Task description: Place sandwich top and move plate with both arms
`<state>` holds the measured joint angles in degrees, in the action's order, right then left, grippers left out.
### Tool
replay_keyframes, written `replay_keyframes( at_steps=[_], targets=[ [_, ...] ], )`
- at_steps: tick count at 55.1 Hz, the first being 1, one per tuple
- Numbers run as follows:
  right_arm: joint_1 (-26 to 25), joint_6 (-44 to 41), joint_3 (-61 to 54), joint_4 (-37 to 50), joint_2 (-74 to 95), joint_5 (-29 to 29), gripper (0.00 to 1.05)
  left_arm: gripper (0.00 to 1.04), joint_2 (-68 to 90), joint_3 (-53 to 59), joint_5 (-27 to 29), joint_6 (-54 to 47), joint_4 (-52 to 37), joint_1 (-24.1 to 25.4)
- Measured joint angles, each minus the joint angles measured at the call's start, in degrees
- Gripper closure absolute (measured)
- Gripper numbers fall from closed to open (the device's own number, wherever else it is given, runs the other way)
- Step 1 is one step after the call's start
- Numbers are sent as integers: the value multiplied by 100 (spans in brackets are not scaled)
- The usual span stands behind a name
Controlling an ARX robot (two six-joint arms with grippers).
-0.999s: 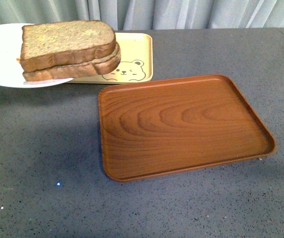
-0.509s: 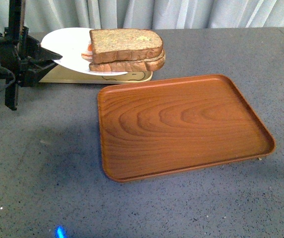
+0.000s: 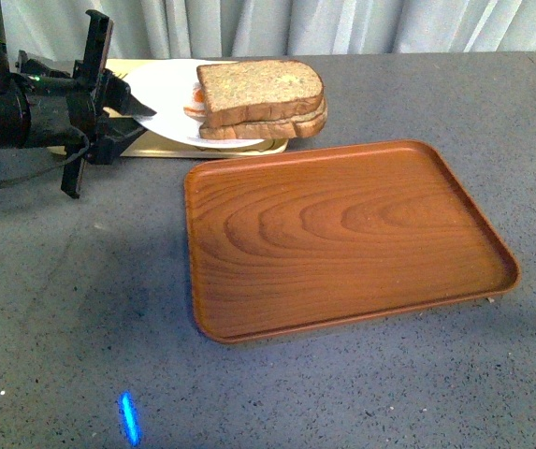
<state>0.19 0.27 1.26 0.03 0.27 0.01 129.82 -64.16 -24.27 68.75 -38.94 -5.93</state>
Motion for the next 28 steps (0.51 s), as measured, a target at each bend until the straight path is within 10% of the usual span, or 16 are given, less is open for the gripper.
replay_keyframes(
  at_steps=[28],
  targets=[
    [0,0,0,0,0,0,9,13,-846,1567,-463,-81,-1106,638]
  ],
)
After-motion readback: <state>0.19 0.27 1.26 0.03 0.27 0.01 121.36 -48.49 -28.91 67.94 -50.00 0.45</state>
